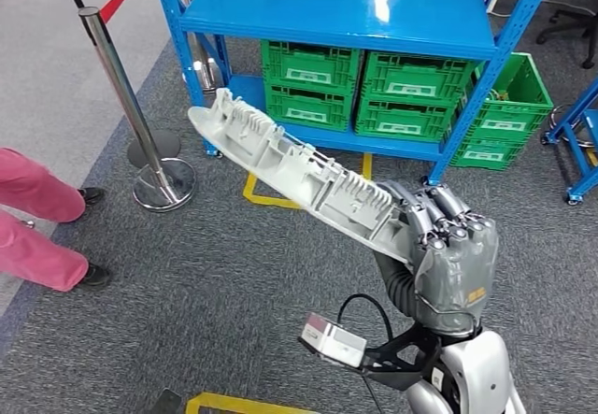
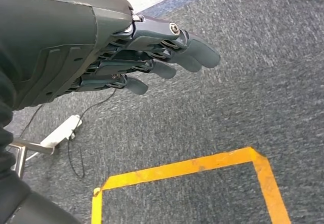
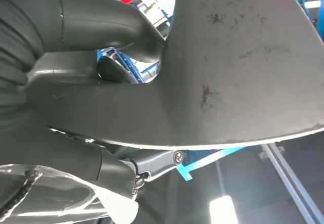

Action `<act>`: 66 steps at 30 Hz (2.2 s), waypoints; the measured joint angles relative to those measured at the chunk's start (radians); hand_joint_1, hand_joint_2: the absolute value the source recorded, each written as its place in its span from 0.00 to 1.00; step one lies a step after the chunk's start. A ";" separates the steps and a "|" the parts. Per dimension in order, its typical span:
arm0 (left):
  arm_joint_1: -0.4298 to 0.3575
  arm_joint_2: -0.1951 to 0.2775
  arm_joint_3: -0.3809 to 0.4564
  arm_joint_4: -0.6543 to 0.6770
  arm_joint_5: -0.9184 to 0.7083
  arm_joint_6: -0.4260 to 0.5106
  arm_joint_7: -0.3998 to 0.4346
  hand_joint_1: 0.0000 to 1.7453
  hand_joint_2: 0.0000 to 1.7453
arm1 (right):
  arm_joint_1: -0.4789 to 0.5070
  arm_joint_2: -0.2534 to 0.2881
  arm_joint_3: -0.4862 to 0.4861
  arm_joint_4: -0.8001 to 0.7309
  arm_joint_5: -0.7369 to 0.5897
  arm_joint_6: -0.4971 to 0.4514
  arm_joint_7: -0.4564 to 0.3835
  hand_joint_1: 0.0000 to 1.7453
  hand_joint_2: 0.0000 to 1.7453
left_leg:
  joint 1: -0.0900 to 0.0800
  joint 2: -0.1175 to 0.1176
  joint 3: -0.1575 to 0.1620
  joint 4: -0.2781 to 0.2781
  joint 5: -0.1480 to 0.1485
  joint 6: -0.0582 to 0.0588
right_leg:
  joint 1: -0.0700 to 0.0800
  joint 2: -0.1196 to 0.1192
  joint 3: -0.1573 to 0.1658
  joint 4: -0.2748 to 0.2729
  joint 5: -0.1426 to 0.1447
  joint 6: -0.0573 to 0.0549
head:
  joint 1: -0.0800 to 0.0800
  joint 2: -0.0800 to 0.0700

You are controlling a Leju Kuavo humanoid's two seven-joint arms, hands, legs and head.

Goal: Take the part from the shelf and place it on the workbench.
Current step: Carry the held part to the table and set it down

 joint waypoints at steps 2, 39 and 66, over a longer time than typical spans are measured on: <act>0.001 0.000 0.000 0.000 0.000 0.000 0.000 0.00 1.00 | 0.001 0.000 0.002 0.000 0.000 0.001 0.001 1.00 1.00 | 0.002 0.000 -0.015 0.004 0.008 -0.007 | -0.008 0.000 -0.018 0.074 -0.027 0.008 | 0.000 0.000; 0.000 0.002 0.003 -0.001 0.001 0.007 0.003 0.00 1.00 | -0.023 0.002 0.016 0.001 0.000 0.014 0.008 1.00 1.00 | -0.017 -0.001 0.021 0.038 -0.053 -0.012 | 0.006 -0.003 0.096 -0.186 0.112 -0.020 | 0.000 0.000; 0.000 0.003 0.003 -0.001 0.002 0.003 0.003 0.00 1.00 | -0.038 -0.004 0.017 0.001 0.000 0.023 0.029 1.00 1.00 | -0.014 -0.001 0.008 0.037 -0.040 -0.025 | 0.008 -0.003 0.086 -0.185 0.121 -0.027 | 0.000 0.000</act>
